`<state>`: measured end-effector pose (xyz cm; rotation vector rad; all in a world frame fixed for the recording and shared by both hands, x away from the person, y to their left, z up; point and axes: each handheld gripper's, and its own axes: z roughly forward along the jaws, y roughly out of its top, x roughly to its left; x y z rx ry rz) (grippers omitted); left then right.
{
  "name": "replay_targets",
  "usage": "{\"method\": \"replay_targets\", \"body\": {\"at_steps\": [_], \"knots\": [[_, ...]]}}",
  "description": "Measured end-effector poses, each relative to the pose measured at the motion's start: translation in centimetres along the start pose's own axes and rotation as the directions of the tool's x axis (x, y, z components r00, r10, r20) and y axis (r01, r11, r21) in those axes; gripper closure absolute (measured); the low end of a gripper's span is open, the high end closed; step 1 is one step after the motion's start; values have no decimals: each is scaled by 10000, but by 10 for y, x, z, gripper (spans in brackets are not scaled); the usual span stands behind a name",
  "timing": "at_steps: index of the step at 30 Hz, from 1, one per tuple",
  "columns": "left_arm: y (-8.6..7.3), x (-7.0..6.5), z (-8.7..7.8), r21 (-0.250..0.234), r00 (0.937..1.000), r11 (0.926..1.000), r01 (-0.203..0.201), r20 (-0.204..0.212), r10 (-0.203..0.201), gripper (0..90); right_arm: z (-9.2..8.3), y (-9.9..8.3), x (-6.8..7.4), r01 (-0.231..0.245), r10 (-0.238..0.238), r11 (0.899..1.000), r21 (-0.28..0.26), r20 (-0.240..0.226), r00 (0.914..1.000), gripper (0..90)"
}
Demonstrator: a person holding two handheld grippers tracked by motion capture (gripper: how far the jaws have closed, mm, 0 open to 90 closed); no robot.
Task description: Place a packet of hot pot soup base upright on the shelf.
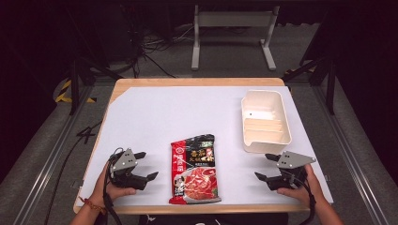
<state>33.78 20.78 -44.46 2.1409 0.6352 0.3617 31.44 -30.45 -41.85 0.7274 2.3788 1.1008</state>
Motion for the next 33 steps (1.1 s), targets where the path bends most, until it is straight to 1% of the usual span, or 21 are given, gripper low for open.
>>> {"method": "replay_targets", "body": {"at_steps": [3, 4, 6, 8, 9, 10, 13, 16, 17, 19, 20, 21, 22, 23, 25, 26, 28, 30, 31, 32, 33], "knots": [[-1, 0, -1, 38, 9999, 9999, 98, -48, -98, 141, -1, 3, 0, 49, -49, 10000, -15, 10, 10000, 242], [-2, -1, -3, -26, 9999, 9999, 123, -50, -123, 137, -1, 5, 2, 137, -138, 9999, -51, -119, 9998, 298], [-3, -1, -4, -27, 9998, 9999, 170, -60, -171, 137, -2, 7, 3, 183, -183, 9998, -16, -148, 9997, 310], [-5, -1, -6, -12, 9997, 9998, 216, -58, -216, 135, -1, 15, 6, 306, -307, 9995, -38, -284, 9991, 339], [-5, -1, -6, -12, 9997, 9998, 216, -58, -216, 135, 1, 20, 8, 397, -397, 9992, -30, -230, 9989, 339], [-7, -1, -6, 38, 9996, 9997, 251, -89, -251, 135, 2, 25, 10, 465, -469, 9989, -108, -361, 9982, 341], [-8, -2, -8, -11, 9997, 9997, 263, -29, -263, 134, 9, 38, 13, 653, -657, 9978, -80, -544, 9964, 341], [-7, -2, -7, -8, 9996, 9996, 282, -8, -282, 132, 22, 55, 17, 997, -996, 9950, -7, -655, 9929, 322], [-7, -1, -7, 43, 9998, 9998, 217, -44, -217, 131, 27, 60, 18, 1011, -1003, 9948, 107, -617, 9930, 318], [-7, -1, -5, 135, 9997, 9997, 224, -96, -222, 130, 39, 68, 21, 1130, -1098, 9931, 302, -907, 9898, 317], [-7, -1, -5, 135, 9997, 9997, 224, -96, -222, 130, 39, 68, 21, 1130, -1098, 9931, 302, -907, 9898, 317], [-7, -1, -5, 144, 9997, 9996, 245, -60, -244, 130, 54, 78, 24, 1351, -1295, 9885, 680, -815, 9882, 312], [-7, -1, -5, 147, 9997, 9996, 226, -55, -225, 130, 54, 78, 24, 1351, -1295, 9885, 680, -815, 9882, 312], [-7, -1, -5, 149, 9998, 9997, 215, -33, -214, 130, 60, 82, 25, 1429, -1352, 9873, 694, -1046, 9853, 312], [-7, -2, -5, 142, 9998, 9997, 218, 2, -218, 130, 75, 93, 26, 1527, -1436, 9846, 855, -1036, 9842, 299], [-7, -2, -5, 164, 9998, 9996, 208, -5, -208, 130, 81, 98, 26, 1628, -1517, 9825, 906, -1182, 9813, 291], [-7, -2, -5, 169, 9997, 9996, 224, 24, -225, 130, 95, 108, 26, 1703, -1586, 9809, 944, -1203, 9800, 284], [-7, -2, -4, 188, 9998, 9997, 166, 74, -167, 130, 107, 117, 26, 1674, -1543, 9825, 821, -1458, 9772, 274], [-7, -2, -3, 211, 9998, 9996, 182, 88, -184, 130, 114, 121, 26, 1547, -1403, 9839, 898, -1485, 9789, 270], [-7, -2, -3, 211, 9998, 9996, 182, 88, -184, 130, 121, 124, 27, 1682, -1516, 9802, 1048, -1499, 9770, 253], [-7, -2, -3, 235, 9998, 9996, 136, 114, -139, 130, 121, 124, 27, 1682, -1516, 9802, 1048, -1499, 9770, 253]]}}
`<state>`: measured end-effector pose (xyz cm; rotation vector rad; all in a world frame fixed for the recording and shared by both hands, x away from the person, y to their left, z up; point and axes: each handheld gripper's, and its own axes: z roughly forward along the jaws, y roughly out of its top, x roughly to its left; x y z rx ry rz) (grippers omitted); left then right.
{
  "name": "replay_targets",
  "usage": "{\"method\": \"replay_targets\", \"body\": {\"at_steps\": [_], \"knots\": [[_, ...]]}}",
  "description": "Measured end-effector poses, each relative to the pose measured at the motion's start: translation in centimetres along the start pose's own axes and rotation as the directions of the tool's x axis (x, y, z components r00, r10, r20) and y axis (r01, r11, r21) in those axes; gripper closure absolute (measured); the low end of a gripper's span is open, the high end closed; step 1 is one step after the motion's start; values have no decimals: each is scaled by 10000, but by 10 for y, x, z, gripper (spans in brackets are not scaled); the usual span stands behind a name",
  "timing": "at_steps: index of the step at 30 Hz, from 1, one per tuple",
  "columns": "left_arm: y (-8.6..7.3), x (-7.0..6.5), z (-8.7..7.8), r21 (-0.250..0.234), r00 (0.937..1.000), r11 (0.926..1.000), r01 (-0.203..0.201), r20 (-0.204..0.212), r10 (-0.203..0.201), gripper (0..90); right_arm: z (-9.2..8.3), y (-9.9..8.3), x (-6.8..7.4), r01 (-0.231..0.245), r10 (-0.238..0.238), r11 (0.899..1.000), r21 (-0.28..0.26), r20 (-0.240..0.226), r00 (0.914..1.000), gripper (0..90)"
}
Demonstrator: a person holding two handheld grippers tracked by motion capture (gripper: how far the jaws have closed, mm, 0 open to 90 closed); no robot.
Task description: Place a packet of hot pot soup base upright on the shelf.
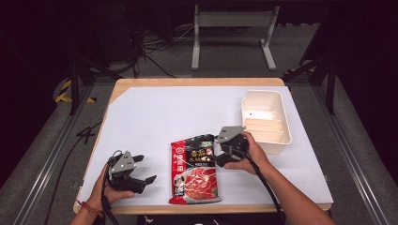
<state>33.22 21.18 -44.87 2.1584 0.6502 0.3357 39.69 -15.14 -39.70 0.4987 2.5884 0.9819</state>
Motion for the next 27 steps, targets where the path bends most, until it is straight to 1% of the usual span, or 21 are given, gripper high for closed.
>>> {"method": "replay_targets", "body": {"at_steps": [1, 3, 4, 5, 8, 9, 10, 11, 13, 14, 16, 18, 19, 21, 23, 24, 25, 26, 27], "knots": [[0, 0, 0, 32, 10000, 10000, -2, 21, 2, 130, 13, 7, -4, -7, 11, 9998, 214, -172, 9999, 248], [0, 0, 1, 104, 10000, 9999, -46, -42, 46, 130, 23, 12, -8, 69, -57, 9989, 465, -269, 9996, 216], [0, 0, 1, 104, 10000, 9999, -46, -42, 46, 130, 23, 12, -8, 69, -57, 9989, 465, -269, 9996, 216], [0, 0, 1, 99, 10000, 9999, -39, -35, 39, 130, 29, 15, -11, -4, 24, 9986, 526, -378, 9993, 205], [0, 1, 2, 104, 10000, 9999, 13, -44, -12, 130, 40, 21, -16, 83, -67, 9992, 392, -407, 9992, 190], [0, 0, 2, 132, 10000, 9999, 12, -31, -12, 130, 44, 23, -19, 121, -109, 9988, 468, -273, 9996, 178], [0, 0, 3, 173, 10000, 9998, 13, -3, -13, 130, 48, 25, -21, 8, 4, 9989, 477, -248, 9997, 179], [-1, 0, 3, 194, 10000, 9998, -2, 23, 1, 131, 53, 26, -24, -167, 193, 9985, 528, -500, 9986, 175], [-1, -1, 4, 282, 10000, 9996, -31, 58, 29, 133, 62, 27, -27, -321, 370, 9968, 730, -659, 9971, 175], [-1, -1, 4, 290, 10000, 9996, -59, 43, 58, 133, 65, 27, -27, -326, 387, 9962, 813, -735, 9965, 166], [-1, -1, 3, 288, 9999, 9995, -123, 49, 122, 133, 71, 27, -30, -492, 566, 9957, 788, -956, 9938, 160], [-1, -1, 3, 292, 9999, 9995, -104, -10, 105, 133, 75, 29, -33, -658, 769, 9936, 923, -1227, 9895, 152], [-1, -1, 3, 302, 10000, 9995, -87, 6, 87, 133, 78, 30, -34, -685, 842, 9911, 1140, -1398, 9866, 167], [-1, -1, 3, 319, 9999, 9994, -150, 0, 150, 133, 80, 33, -34, -596, 811, 9896, 1308, -1658, 9828, 198], [-1, -1, 3, 327, 9999, 9994, -142, 63, 140, 133, 82, 34, -35, -590, 894, 9874, 1470, -2093, 9738, 271], [-1, -1, 4, 342, 9999, 9993, -156, 55, 154, 133, 81, 35, -34, -507, 856, 9864, 1565, -2251, 9706, 324], [-1, -2, 4, 376, 9999, 9992, -116, 107, 112, 133, 81, 37, -35, -369, 782, 9866, 1590, -2619, 9619, 420], [-1, -2, 4, 376, 9999, 9992, -116, 107, 112, 133, 80, 38, -34, -234, 681, 9869, 1595, -2810, 9573, 498], [-1, -2, 4, 404, 9999, 9991, -144, 99, 140, 133, 80, 38, -34, -234, 681, 9869, 1595, -2810, 9573, 498]]}}
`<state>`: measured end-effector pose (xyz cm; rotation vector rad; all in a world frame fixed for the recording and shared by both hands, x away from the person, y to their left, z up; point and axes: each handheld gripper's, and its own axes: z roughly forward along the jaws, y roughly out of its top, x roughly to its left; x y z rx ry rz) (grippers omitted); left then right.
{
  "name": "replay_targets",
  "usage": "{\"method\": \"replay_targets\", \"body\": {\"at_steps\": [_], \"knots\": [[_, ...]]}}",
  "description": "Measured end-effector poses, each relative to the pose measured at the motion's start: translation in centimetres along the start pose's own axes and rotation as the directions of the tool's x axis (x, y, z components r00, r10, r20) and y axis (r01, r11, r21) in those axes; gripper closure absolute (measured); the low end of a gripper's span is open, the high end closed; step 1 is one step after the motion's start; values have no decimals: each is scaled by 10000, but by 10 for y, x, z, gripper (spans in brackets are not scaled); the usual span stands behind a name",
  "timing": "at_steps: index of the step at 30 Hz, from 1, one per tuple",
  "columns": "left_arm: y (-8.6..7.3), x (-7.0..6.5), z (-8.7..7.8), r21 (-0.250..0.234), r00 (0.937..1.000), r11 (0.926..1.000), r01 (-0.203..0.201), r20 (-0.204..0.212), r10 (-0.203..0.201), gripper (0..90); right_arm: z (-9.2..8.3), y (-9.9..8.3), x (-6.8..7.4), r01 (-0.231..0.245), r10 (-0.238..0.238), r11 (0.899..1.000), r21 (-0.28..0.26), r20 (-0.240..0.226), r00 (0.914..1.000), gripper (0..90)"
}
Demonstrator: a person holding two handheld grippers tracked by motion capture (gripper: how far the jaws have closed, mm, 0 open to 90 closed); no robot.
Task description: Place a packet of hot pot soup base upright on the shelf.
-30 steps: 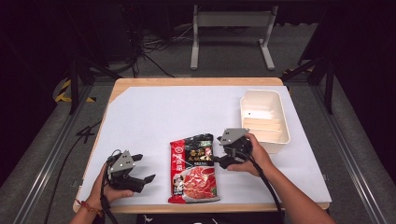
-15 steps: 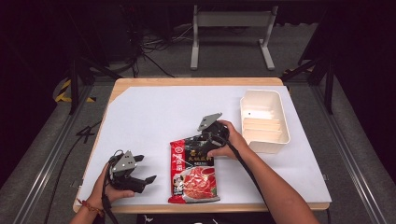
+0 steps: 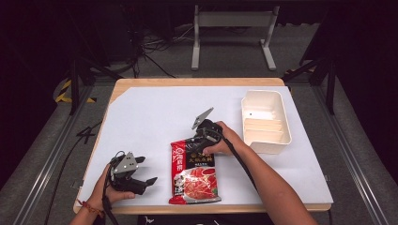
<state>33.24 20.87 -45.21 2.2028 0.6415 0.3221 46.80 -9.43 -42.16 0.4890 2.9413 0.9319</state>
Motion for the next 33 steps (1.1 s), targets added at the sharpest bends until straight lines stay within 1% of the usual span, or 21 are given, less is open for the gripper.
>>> {"method": "replay_targets", "body": {"at_steps": [1, 3, 4, 5, 7, 8, 10, 12, 13, 14, 16, 17, 18, 19, 20, 22, 23, 25, 29, 30, 33], "knots": [[0, 0, 0, 46, 10000, 10000, -48, -86, 49, 136, -1, 1, 4, 227, -227, 9997, -3, -115, 9997, 617], [-1, 0, 0, 56, 9999, 10000, -8, -133, 9, 139, -3, 2, 7, 434, -434, 9991, -1, 293, 9986, 733], [-1, 1, 0, 44, 9999, 10000, 2, -130, -2, 139, -5, 2, 8, 498, -496, 9988, -39, 312, 9983, 789], [0, 0, 0, 50, 9999, 10000, 17, -147, -16, 139, -7, 2, 8, 496, -494, 9988, -55, 293, 9984, 817], [0, 0, 0, 37, 9999, 10000, -14, -147, 15, 139, -8, 3, 10, 738, -737, 9973, 5, 334, 9967, 856], [0, 0, 0, 34, 9999, 10000, -8, -127, 9, 139, -9, 4, 12, 785, -786, 9969, 33, 397, 9961, 866], [0, 0, 0, 25, 9999, 10000, 33, -118, -33, 140, -15, 5, 12, 709, -708, 9975, -42, 325, 9970, 878], [0, 0, 0, -16, 9999, 10000, 59, -104, -59, 141, -25, 8, 15, 845, -835, 9961, -264, 359, 9959, 884], [0, 0, 0, -16, 9999, 10000, 59, -104, -59, 140, -25, 8, 15, 845, -835, 9961, -264, 359, 9959, 884], [1, -1, 0, -56, 9999, 10000, 5, -107, -5, 140, -39, 12, 20, 1031, -1010, 9935, -472, 441, 9939, 887], [1, -1, 0, -88, 10000, 10000, 41, -76, -42, 140, -54, 18, 26, 1265, -1230, 9896, -678, 541, 9909, 888], [1, -1, 0, -88, 10000, 10000, 41, -76, -42, 139, -54, 18, 26, 1265, -1230, 9896, -678, 541, 9909, 888], [1, -1, 0, -95, 10000, 9999, 45, -83, -46, 139, -59, 20, 29, 1351, -1311, 9881, -736, 567, 9897, 889], [2, -1, 0, -95, 9999, 9999, 54, -87, -54, 139, -71, 25, 33, 1552, -1498, 9843, -844, 668, 9865, 889], [1, -1, 0, -111, 9999, 9999, 66, -109, -67, 139, -77, 28, 36, 1685, -1612, 9817, -885, 841, 9833, 890], [1, -1, -1, -127, 9999, 9999, 70, -84, -71, 138, -91, 32, 40, 1934, -1838, 9756, -1041, 955, 9783, 890], [1, -1, -1, -139, 9999, 9998, 118, -84, -119, 138, -97, 34, 42, 1961, -1841, 9739, -1142, 1072, 9770, 890], [1, -1, -1, -129, 9999, 9998, 120, -74, -121, 137, -108, 37, 45, 2161, -2014, 9690, -1200, 1229, 9718, 892], [1, -1, -1, -148, 9999, 9998, 145, -53, -146, 137, -124, 42, 47, 2285, -2036, 9621, -1489, 1652, 9650, 892], [1, -1, 0, -120, 9999, 9999, 115, -80, -116, 136, -126, 43, 47, 2294, -2029, 9613, -1526, 1714, 9641, 893], [1, -1, -1, -132, 9999, 9998, 116, -66, -116, 137, -137, 48, 46, 2337, -1980, 9588, -1614, 2099, 9575, 893]]}}
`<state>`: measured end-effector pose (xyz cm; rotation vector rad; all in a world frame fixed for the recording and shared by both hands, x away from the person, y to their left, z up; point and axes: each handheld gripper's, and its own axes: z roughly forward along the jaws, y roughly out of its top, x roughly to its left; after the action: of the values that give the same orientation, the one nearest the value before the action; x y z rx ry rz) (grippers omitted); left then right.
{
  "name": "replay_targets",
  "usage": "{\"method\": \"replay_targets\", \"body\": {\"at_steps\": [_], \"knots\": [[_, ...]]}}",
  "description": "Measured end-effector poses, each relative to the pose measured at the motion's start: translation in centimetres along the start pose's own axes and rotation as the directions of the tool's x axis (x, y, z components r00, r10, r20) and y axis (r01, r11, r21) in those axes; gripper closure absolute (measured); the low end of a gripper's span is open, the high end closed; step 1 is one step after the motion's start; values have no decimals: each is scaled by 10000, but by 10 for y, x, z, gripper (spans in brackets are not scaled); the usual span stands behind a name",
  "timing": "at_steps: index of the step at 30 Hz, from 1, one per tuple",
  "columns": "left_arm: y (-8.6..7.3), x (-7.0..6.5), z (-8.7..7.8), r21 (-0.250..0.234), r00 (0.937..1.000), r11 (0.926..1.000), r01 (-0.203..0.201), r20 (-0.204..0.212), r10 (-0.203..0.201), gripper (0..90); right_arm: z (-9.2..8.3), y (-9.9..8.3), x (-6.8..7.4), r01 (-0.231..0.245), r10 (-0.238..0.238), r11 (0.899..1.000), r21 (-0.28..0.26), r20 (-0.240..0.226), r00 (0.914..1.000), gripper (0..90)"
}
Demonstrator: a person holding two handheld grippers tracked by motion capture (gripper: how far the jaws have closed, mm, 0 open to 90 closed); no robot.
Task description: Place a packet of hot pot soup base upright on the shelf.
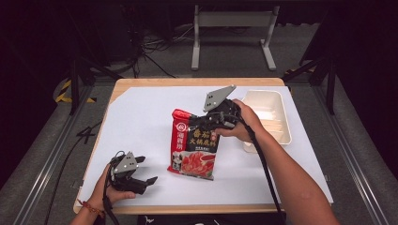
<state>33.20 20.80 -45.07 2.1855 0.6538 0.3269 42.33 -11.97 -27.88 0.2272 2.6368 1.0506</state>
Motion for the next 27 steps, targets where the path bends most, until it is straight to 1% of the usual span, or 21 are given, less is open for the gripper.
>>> {"method": "replay_targets", "body": {"at_steps": [1, 3, 4, 5, 6, 7, 8, 10, 12, 13, 14, 16, 17, 19, 20, 21, 22, 23, 24, 25, 27], "knots": [[0, 0, 0, 2, 10000, 10000, -7, -2, 7, 136, -2, 2, -2, 70, -70, 10000, 53, 95, 9999, 893], [0, 0, 0, -3, 10000, 10000, 2, -10, -2, 136, -5, 4, -5, 157, -162, 9998, 128, 436, 9989, 894], [0, 1, 0, -5, 10000, 10000, -9, 10, 9, 136, -7, 5, -6, 193, -201, 9997, 151, 516, 9985, 893], [0, 1, 0, -10, 10000, 10000, 24, -17, -24, 136, -8, 6, -8, 253, -268, 9995, 207, 762, 9967, 894], [0, 1, 0, 1, 10000, 10000, 39, -44, -39, 132, -10, 7, -10, 290, -303, 9995, 145, 964, 9949, 895], [0, 1, 0, -8, 10000, 10000, 46, -57, -46, 127, -11, 8, -11, 298, -311, 9995, 135, 1059, 9939, 895], [0, 1, 0, -30, 10000, 10000, 42, -37, -42, 127, -13, 9, -14, 358, -390, 9990, 271, 1264, 9912, 895], [0, 1, 0, -3, 10000, 10000, 17, -36, -17, 127, -15, 9, -21, 312, -358, 9989, 352, 1387, 9897, 894], [0, 1, 0, -14, 10000, 10000, 50, -31, -50, 126, -17, 9, -26, 269, -327, 9990, 365, 1685, 9852, 895], [0, 1, 0, -23, 10000, 10000, 14, -36, -14, 127, -20, 9, -31, 254, -328, 9986, 471, 1636, 9860, 895], [-1, 1, 0, -29, 10000, 10000, 20, -35, -20, 127, -21, 8, -34, 230, -313, 9987, 456, 1908, 9811, 895], [-1, 2, 0, 15, 10000, 10000, 38, -32, -38, 127, -25, 7, -42, 118, -204, 9989, 453, 1940, 9808, 895], [-1, 2, 0, 9, 10000, 10000, 37, -17, -37, 126, -27, 7, -45, 85, -186, 9988, 483, 2134, 9768, 895], [-1, 2, 0, -6, 10000, 10000, 39, -13, -39, 127, -33, 5, -54, -37, -75, 9988, 496, 2246, 9744, 895], [-1, 2, 0, -19, 10000, 10000, 37, 8, -37, 127, -36, 4, -57, -94, -22, 9990, 448, 2527, 9675, 895], [-1, 2, 0, -19, 10000, 10000, 37, 8, -37, 127, -36, 4, -57, -94, -22, 9990, 448, 2527, 9675, 895], [-1, 2, -1, -14, 10000, 10000, 33, 3, -33, 127, -41, 3, -64, -165, 66, 9992, 370, 2506, 9681, 895], [-1, 2, -1, -23, 10000, 10000, 37, -7, -37, 127, -45, 2, -68, -249, 147, 9990, 360, 2604, 9654, 896], [-1, 2, -1, -49, 10000, 10000, 23, 12, -23, 127, -50, 2, -72, -303, 196, 9990, 329, 2859, 9580, 896], [-1, 2, -1, -46, 10000, 10000, 13, 21, -13, 127, -55, 1, -77, -382, 287, 9989, 281, 2833, 9586, 896], [-1, 2, -1, -37, 10000, 10000, 10, 19, -10, 127, -63, 0, -84, -485, 382, 9985, 245, 3181, 9473, 896]]}}
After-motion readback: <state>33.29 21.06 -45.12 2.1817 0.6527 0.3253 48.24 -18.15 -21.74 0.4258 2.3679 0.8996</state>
